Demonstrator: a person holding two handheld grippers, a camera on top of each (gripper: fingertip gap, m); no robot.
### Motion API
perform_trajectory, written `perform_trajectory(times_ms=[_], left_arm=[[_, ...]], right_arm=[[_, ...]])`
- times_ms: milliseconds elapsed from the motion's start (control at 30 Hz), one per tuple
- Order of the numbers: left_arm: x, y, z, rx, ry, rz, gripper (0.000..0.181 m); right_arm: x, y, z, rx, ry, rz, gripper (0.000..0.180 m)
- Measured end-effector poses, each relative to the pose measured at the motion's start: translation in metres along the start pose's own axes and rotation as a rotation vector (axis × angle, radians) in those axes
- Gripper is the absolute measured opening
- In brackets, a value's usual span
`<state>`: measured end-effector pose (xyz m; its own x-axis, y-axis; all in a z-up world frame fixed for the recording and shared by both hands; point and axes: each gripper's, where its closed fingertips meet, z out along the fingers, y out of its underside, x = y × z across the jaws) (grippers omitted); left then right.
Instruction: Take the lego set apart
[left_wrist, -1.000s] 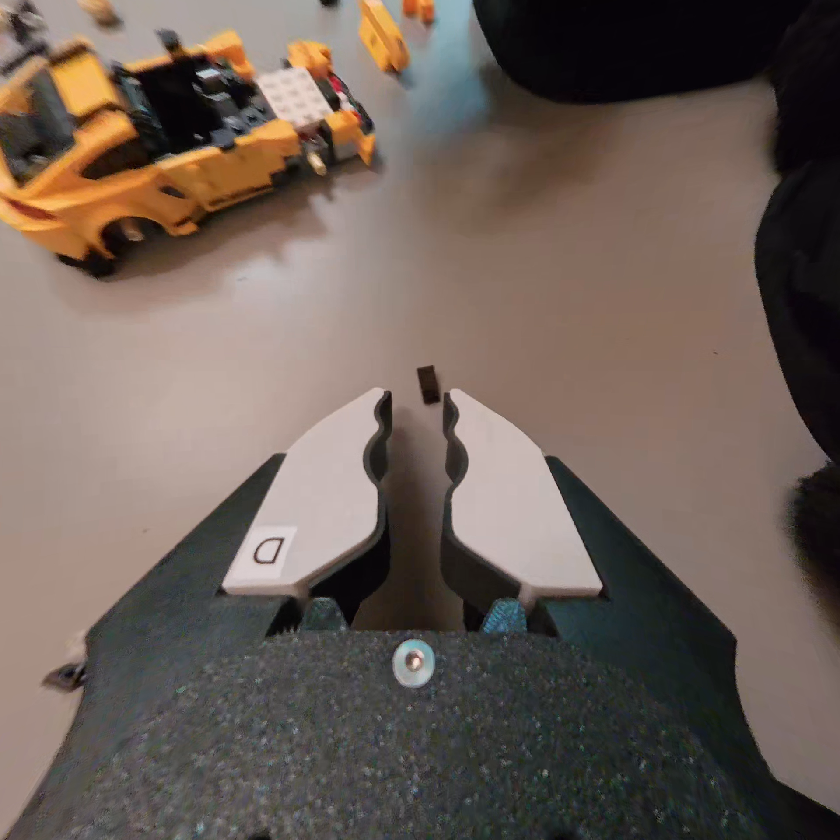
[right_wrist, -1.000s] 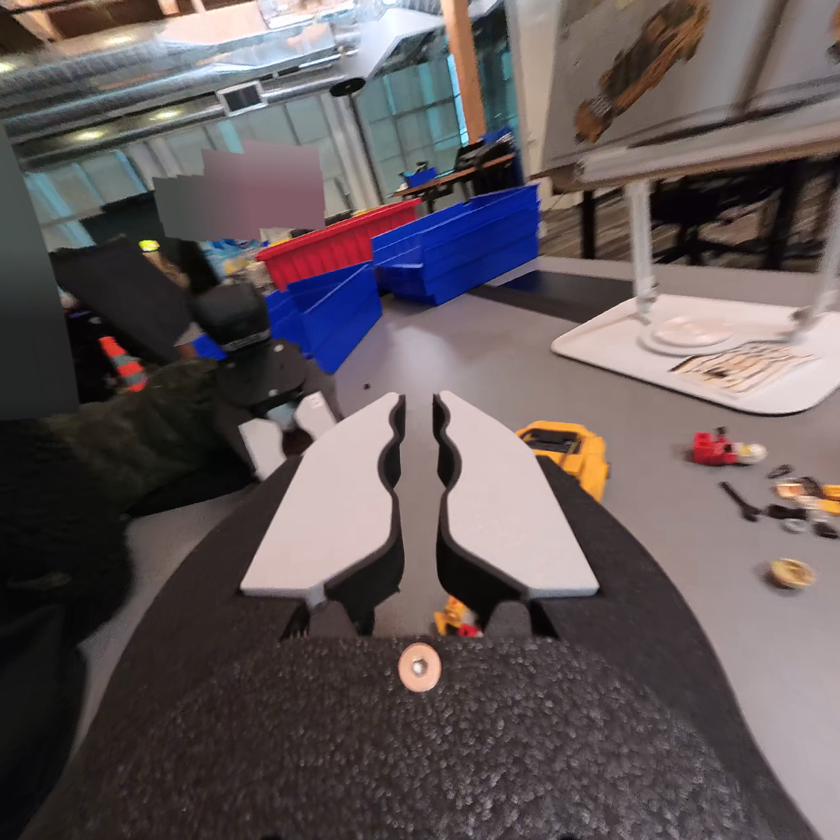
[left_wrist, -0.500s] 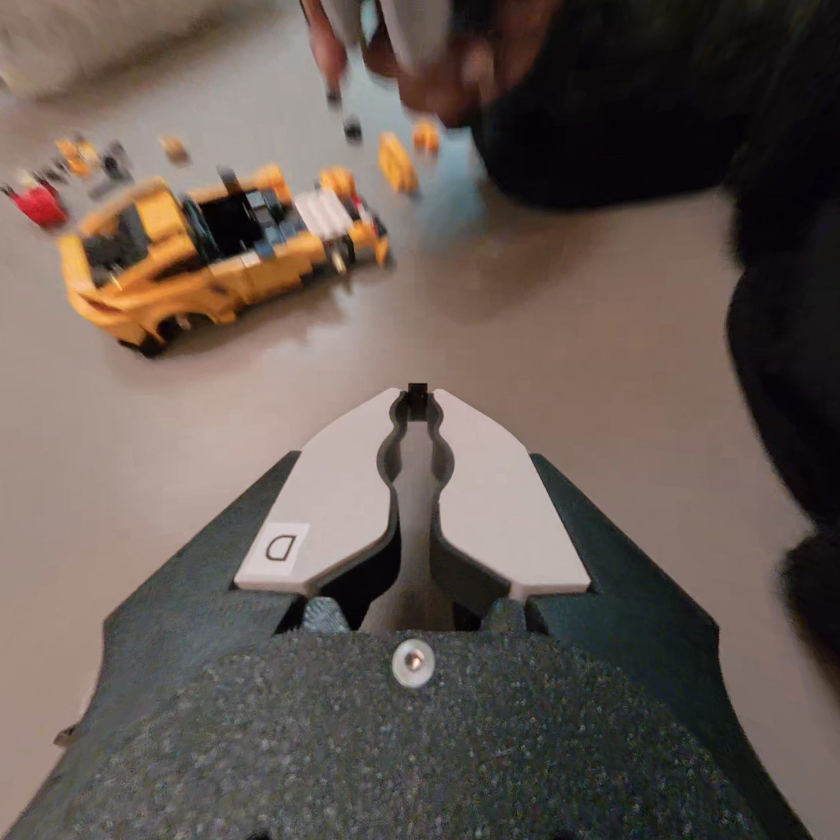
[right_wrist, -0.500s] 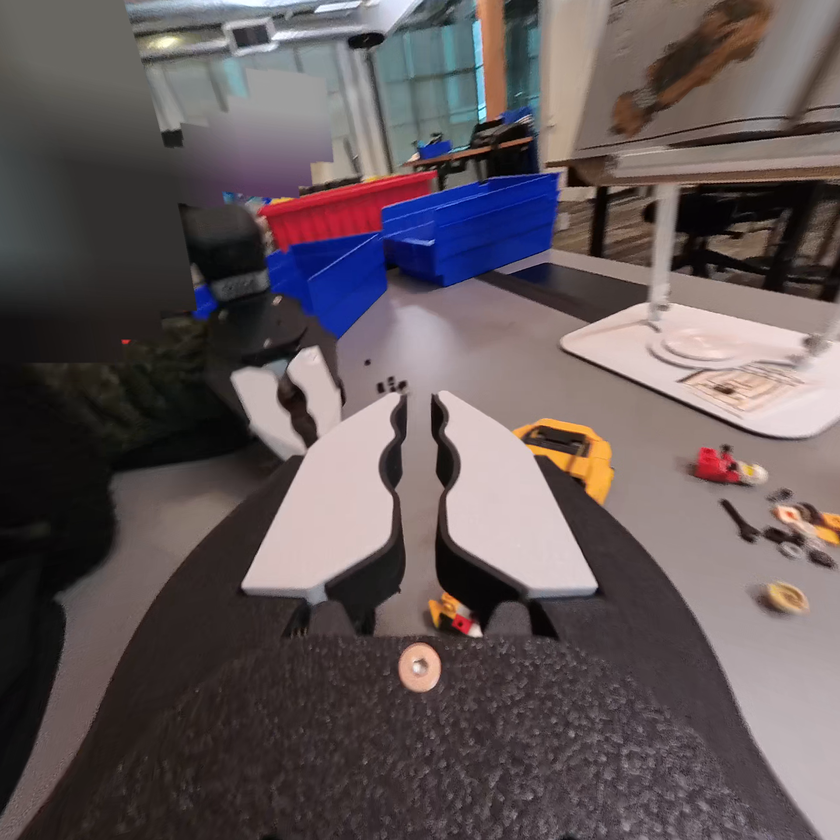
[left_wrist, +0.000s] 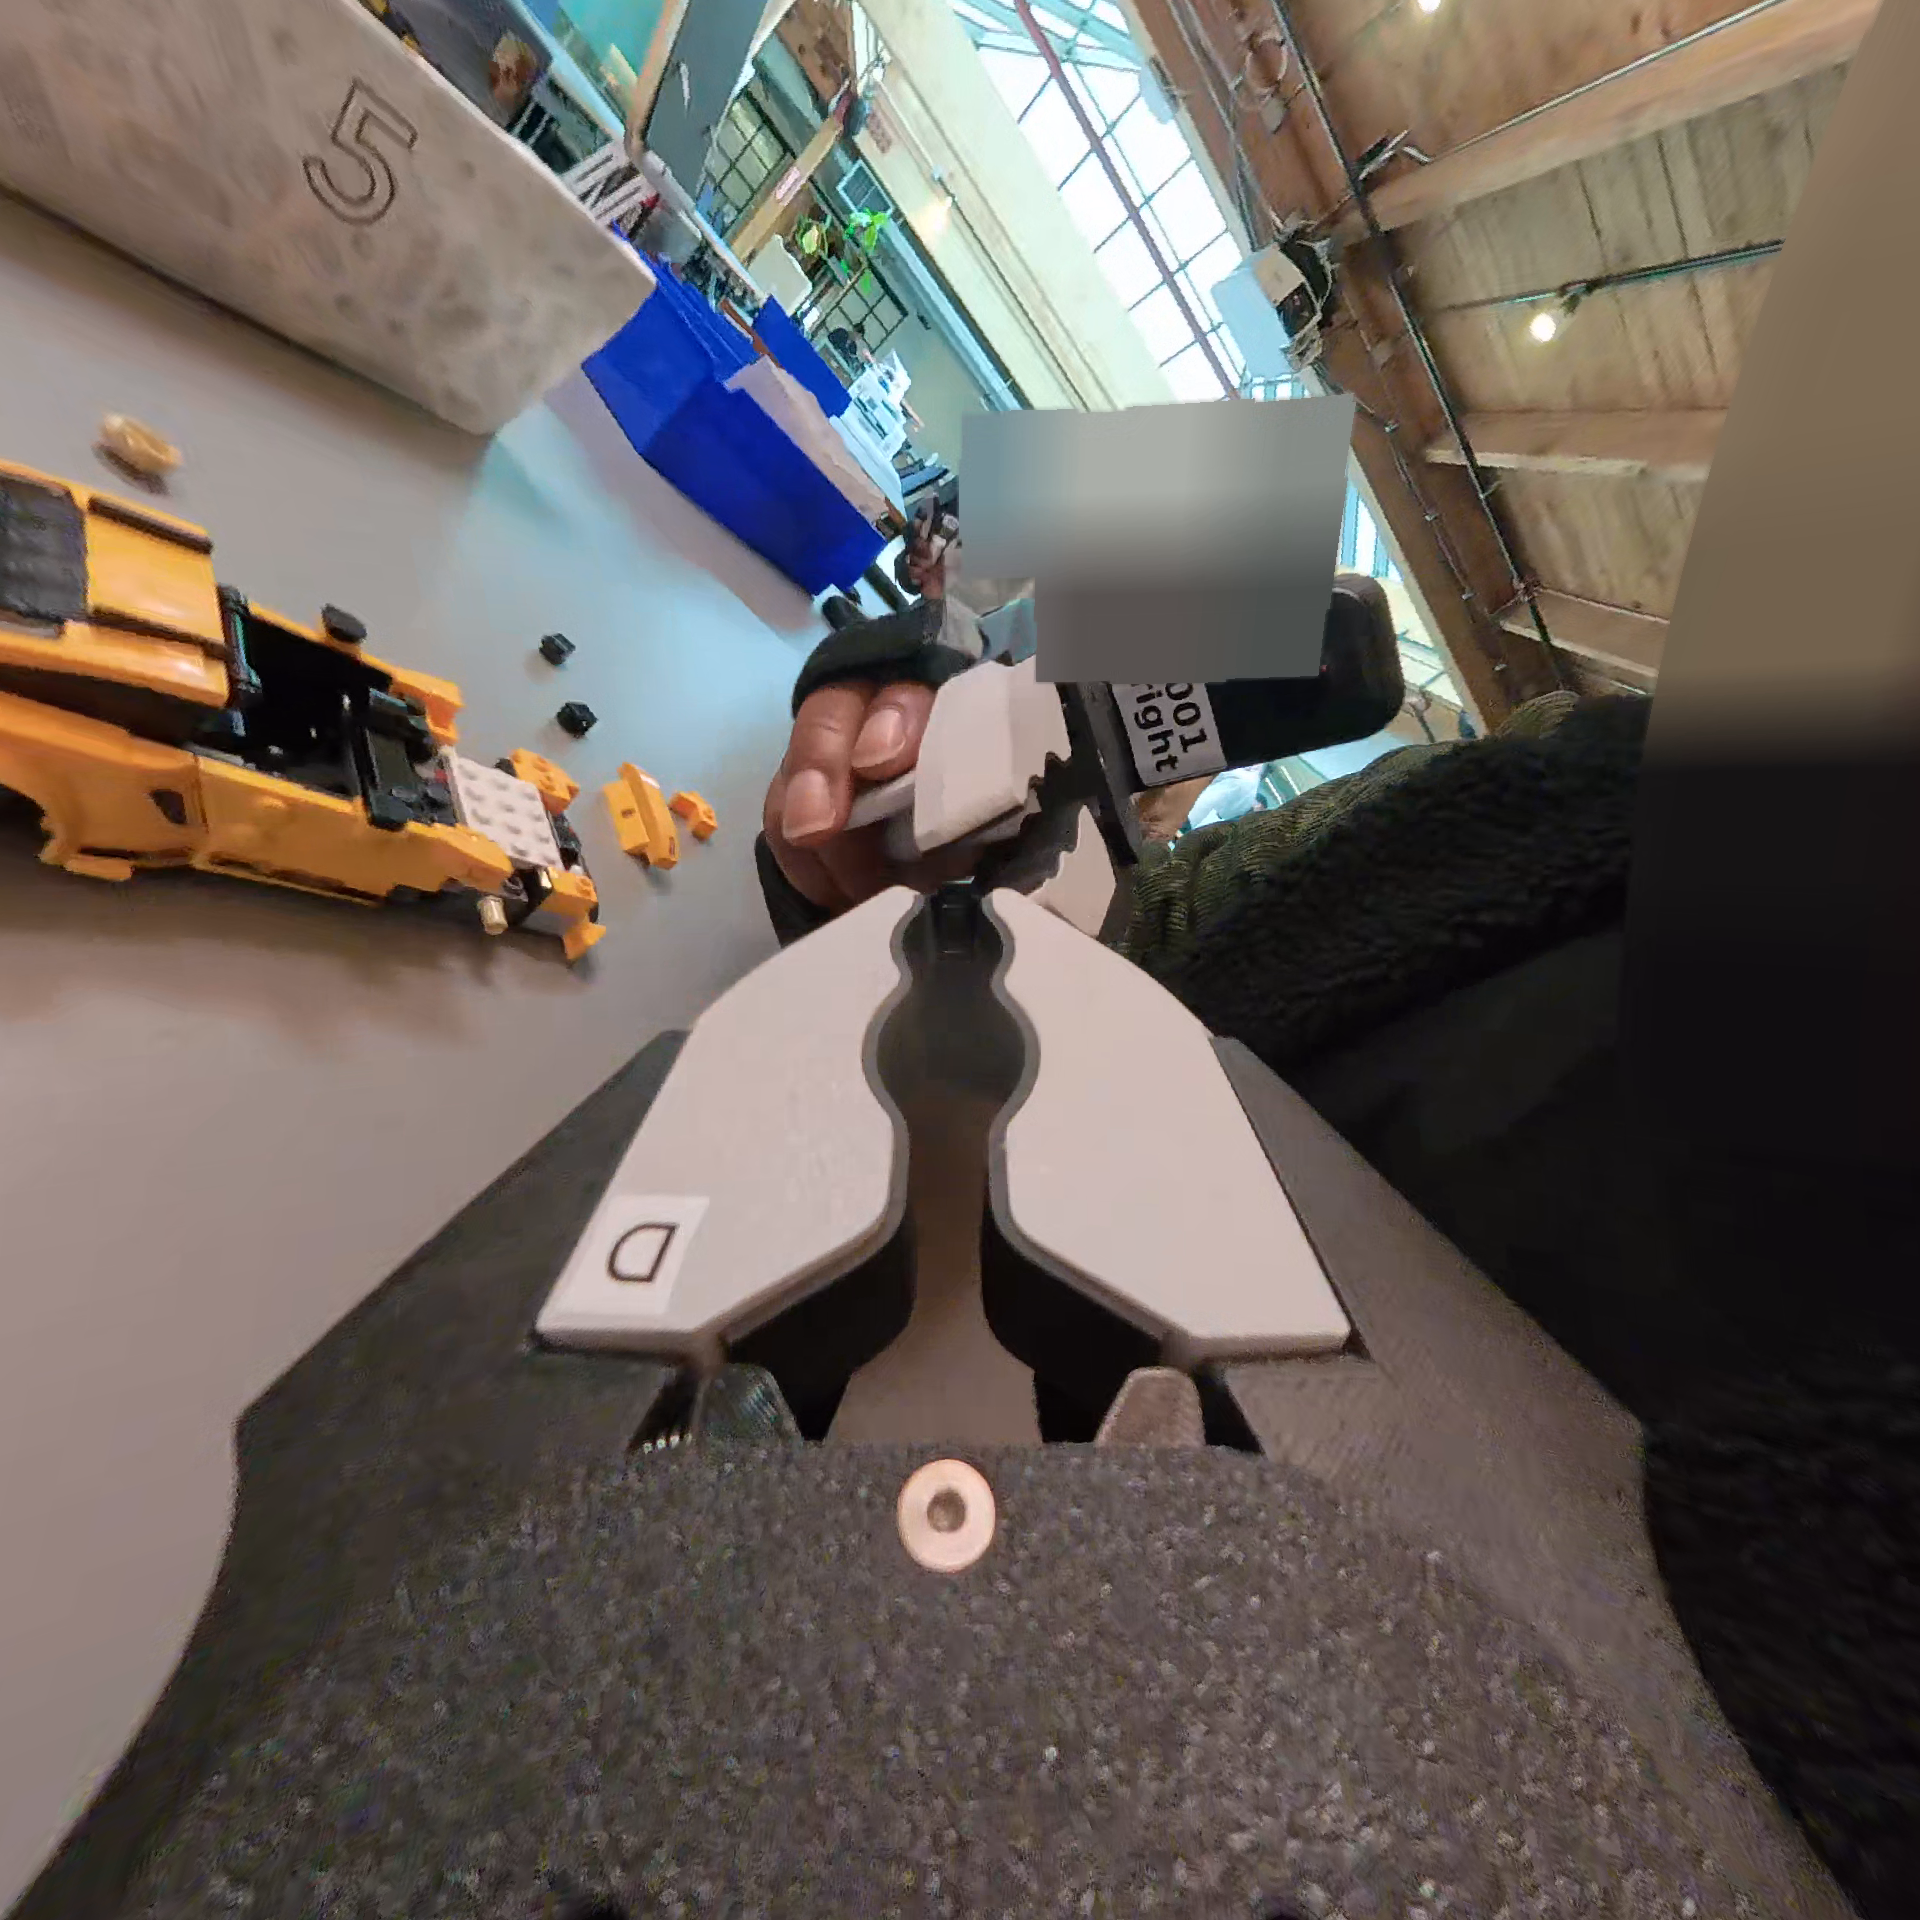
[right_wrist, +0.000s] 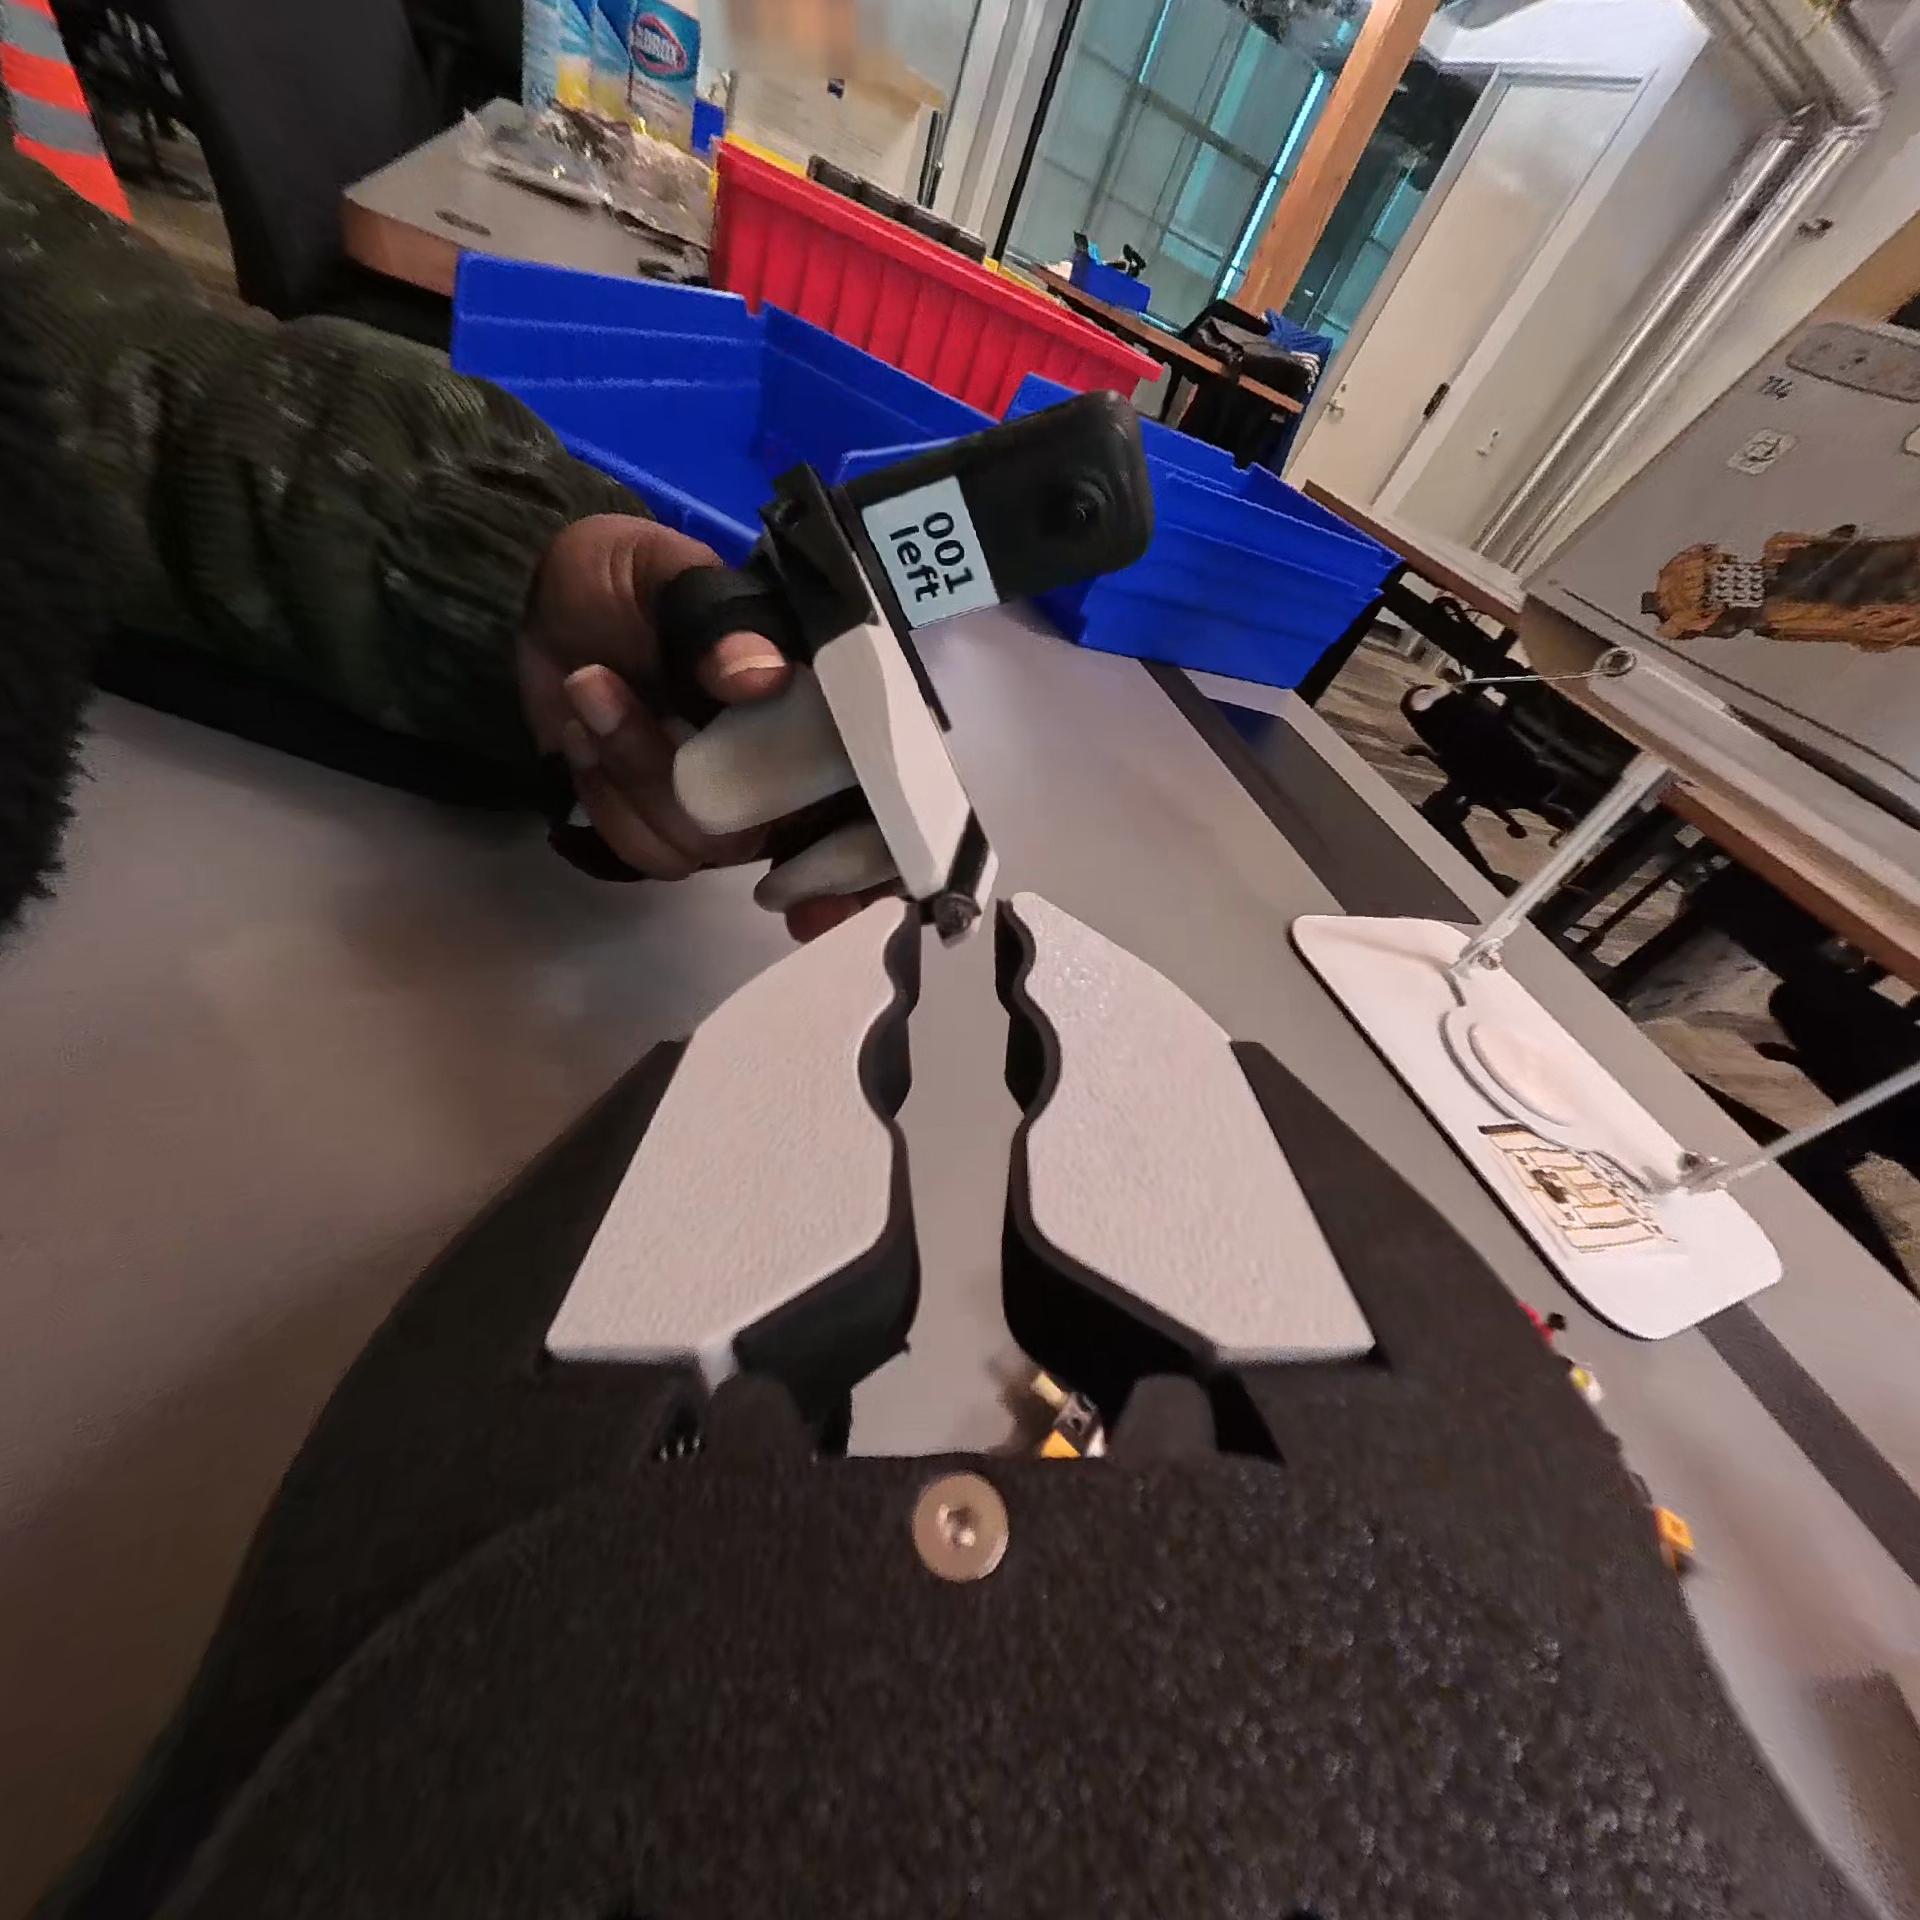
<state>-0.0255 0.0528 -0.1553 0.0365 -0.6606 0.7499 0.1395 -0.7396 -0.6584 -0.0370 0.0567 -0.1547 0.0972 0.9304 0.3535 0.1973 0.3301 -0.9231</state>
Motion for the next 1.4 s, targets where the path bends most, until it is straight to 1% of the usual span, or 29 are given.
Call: perform_trajectory(times_ms=[100,200,333,567,633,700,733,800,867,933,967,1000,1067,1133,1200,1333,1400], left_arm=[[0.000,0.000,0.000,0.006,0.017,-0.043,0.007],[-0.001,0.002,0.000,-0.003,0.028,-0.082,0.007],[0.003,0.005,-0.001,-0.014,0.083,-0.157,0.008],[0.005,0.003,-0.003,-0.020,0.071,-0.132,0.007],[0.006,-0.004,-0.007,0.017,0.076,-0.129,0.007],[0.005,-0.017,-0.019,0.079,0.075,-0.138,0.007],[0.001,-0.017,-0.025,0.070,0.035,-0.116,0.007],[-0.014,-0.012,-0.035,-0.001,-0.122,-0.007,0.007],[-0.040,-0.005,-0.055,-0.132,-0.384,0.163,0.007],[-0.063,-0.002,-0.085,-0.259,-0.632,0.325,0.007],[-0.074,-0.003,-0.103,-0.308,-0.749,0.377,0.007],[-0.085,-0.003,-0.122,-0.356,-0.864,0.410,0.007],[-0.100,0.002,-0.153,-0.450,-1.015,0.423,0.007],[-0.111,0.004,-0.175,-0.509,-1.117,0.424,0.010],[-0.117,0.006,-0.185,-0.556,-1.168,0.443,0.018],[-0.121,0.007,-0.190,-0.619,-1.212,0.504,0.029],[-0.119,0.005,-0.188,-0.622,-1.207,0.536,0.031]], right_arm=[[-0.001,0.001,0.000,-0.009,0.009,-0.029,0.007],[-0.003,0.002,0.001,-0.020,0.011,-0.063,0.007],[-0.006,0.001,0.000,-0.032,-0.013,-0.063,0.005],[-0.005,-0.002,-0.001,-0.029,-0.007,-0.058,0.005],[-0.004,-0.001,-0.002,-0.031,-0.001,-0.057,0.005],[0.000,0.000,-0.005,-0.030,0.007,-0.047,0.005],[0.001,0.000,-0.006,-0.027,0.009,-0.036,0.005],[0.003,0.001,-0.006,-0.021,0.004,-0.014,0.005],[0.003,0.004,-0.006,-0.026,-0.003,0.004,0.005],[0.003,0.006,-0.005,-0.028,-0.010,0.014,0.005],[0.003,0.006,-0.005,-0.029,-0.013,0.019,0.005],[0.003,0.007,-0.004,-0.032,-0.015,0.025,0.005],[0.003,0.010,-0.004,-0.040,-0.020,0.031,0.005],[0.002,0.011,-0.003,-0.045,-0.021,0.031,0.005],[0.002,0.013,-0.003,-0.055,-0.023,0.030,0.005],[0.002,0.016,-0.002,-0.071,-0.024,0.036,0.005],[0.003,0.017,-0.002,-0.077,-0.023,0.038,0.006]])
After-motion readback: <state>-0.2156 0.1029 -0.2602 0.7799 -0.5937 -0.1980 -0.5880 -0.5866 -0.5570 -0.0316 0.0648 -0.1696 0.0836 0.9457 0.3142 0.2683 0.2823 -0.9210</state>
